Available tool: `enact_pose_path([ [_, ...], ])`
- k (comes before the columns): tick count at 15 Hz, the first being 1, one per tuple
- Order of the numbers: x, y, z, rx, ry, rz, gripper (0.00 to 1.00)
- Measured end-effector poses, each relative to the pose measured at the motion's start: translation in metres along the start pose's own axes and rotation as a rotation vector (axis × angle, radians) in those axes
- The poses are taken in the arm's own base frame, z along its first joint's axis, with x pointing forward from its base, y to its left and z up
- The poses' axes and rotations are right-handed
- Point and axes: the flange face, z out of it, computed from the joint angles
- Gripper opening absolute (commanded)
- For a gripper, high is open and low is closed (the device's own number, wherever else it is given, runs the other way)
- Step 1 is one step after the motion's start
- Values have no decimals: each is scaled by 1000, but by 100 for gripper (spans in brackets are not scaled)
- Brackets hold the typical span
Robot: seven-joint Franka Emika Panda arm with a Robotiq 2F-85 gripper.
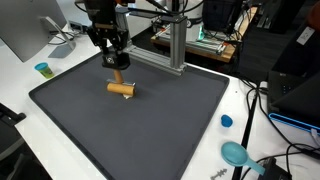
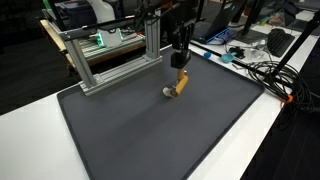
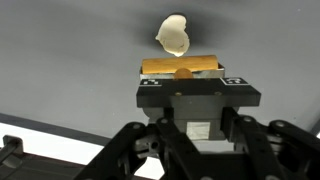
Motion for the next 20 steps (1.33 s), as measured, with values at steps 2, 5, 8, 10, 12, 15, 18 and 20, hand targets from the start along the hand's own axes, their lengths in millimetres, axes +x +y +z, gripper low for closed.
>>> enact_pose_path([
  [2, -6, 1, 11, -40, -1, -45, 23],
  [5, -17, 1, 26, -71, -4, -118, 23],
  [8, -24, -1, 32, -54, 12, -201, 23],
  [10, -27, -1, 31, -27, 22, -232, 23],
  [12, -29, 6, 25, 8, 48, -215, 23],
  [15, -34, 29, -5, 44, 122, -187, 23],
  [18, -42, 43, -31, 44, 141, -208, 23],
  [20, -43, 38, -31, 58, 121, -222, 23],
])
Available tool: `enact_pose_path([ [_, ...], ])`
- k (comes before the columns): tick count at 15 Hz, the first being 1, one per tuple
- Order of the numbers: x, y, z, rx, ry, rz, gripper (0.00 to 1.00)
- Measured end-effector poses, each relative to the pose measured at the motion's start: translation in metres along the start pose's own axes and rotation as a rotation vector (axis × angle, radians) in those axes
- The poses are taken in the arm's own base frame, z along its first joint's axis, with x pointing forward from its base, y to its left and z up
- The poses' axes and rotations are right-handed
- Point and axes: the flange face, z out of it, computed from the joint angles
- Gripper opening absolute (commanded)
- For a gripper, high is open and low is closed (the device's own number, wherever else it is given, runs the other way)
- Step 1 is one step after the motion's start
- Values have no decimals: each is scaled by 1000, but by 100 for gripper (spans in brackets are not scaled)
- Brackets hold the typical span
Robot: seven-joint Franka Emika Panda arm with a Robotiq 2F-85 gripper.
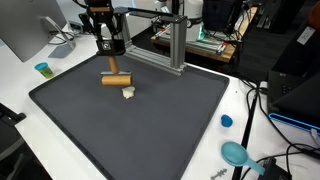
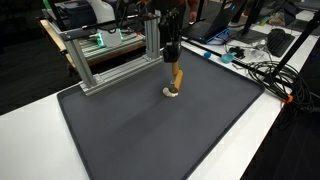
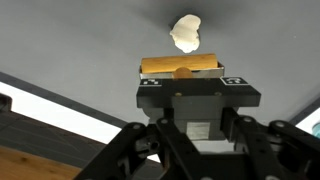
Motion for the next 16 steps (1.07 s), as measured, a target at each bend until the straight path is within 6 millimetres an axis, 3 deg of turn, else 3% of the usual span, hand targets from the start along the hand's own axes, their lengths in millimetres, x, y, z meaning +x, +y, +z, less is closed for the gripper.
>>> enact_pose_path([
  [2, 1, -11, 8, 24, -24, -19, 23],
  [3, 1, -17, 12, 31, -31, -27, 48],
  [5, 1, -25, 20, 36, -48, -13, 48],
  [6, 1, -26, 23, 38, -52, -8, 23],
  [10, 0, -26, 32, 17, -81, -25, 23],
  [16, 2, -32, 63, -16, -133, -87, 23],
])
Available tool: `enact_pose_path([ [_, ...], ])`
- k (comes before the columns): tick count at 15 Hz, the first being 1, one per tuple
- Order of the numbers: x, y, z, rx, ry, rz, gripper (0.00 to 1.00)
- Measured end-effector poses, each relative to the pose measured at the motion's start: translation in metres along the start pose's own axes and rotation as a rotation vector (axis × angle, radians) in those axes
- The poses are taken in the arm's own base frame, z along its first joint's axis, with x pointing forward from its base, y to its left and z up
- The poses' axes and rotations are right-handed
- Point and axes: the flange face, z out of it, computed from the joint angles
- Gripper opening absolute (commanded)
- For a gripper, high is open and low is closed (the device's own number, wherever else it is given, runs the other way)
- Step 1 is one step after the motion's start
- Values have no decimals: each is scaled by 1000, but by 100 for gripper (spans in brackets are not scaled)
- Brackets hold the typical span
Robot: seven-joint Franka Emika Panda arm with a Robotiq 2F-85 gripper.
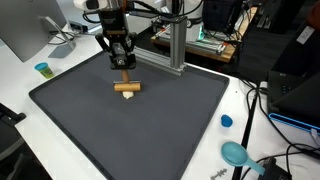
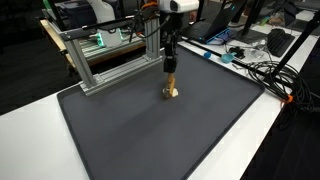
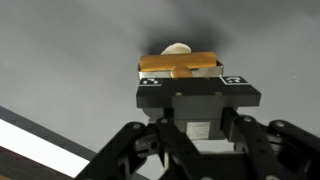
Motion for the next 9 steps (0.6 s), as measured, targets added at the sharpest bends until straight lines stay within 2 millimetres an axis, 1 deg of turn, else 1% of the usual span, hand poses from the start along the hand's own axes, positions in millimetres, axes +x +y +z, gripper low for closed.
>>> enact_pose_path([
  [6, 17, -9, 2, 1, 19, -60, 23],
  [8, 25, -15, 9, 16, 24, -93, 23],
  [9, 29, -19, 16, 30, 21, -106, 23],
])
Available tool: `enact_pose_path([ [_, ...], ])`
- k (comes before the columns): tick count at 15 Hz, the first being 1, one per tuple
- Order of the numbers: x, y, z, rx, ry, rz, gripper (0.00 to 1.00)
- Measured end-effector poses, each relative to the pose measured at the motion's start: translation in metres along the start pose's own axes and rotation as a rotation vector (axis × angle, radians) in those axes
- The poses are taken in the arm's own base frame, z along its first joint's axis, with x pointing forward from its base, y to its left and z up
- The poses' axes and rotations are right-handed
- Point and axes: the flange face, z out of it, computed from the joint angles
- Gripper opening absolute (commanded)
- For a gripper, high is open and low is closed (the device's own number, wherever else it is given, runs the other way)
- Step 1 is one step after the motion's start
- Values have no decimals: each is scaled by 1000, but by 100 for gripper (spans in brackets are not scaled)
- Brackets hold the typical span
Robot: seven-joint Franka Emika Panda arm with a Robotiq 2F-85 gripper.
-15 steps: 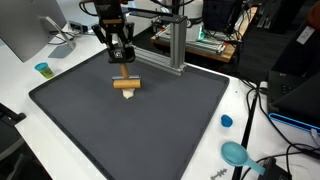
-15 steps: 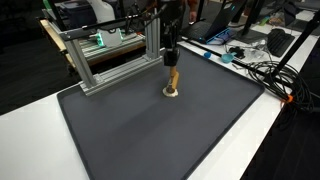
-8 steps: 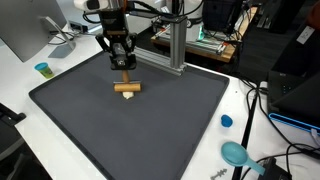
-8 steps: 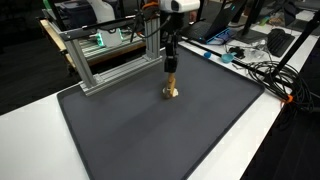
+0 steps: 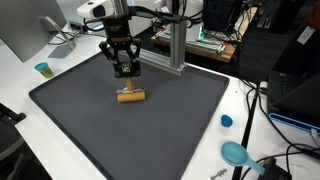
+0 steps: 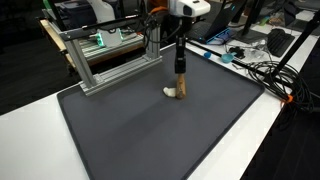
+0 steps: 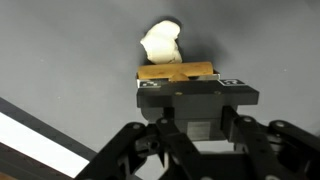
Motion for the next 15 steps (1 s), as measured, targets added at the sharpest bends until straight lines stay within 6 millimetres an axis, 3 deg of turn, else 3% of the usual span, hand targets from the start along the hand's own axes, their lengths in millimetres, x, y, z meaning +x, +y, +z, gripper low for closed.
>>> enact_pose_path([
  [5, 10, 5, 3, 23, 32, 20, 23],
  [11, -16, 36, -28, 14, 91, 52, 23],
  [15, -19, 36, -26, 21, 82, 30, 23],
])
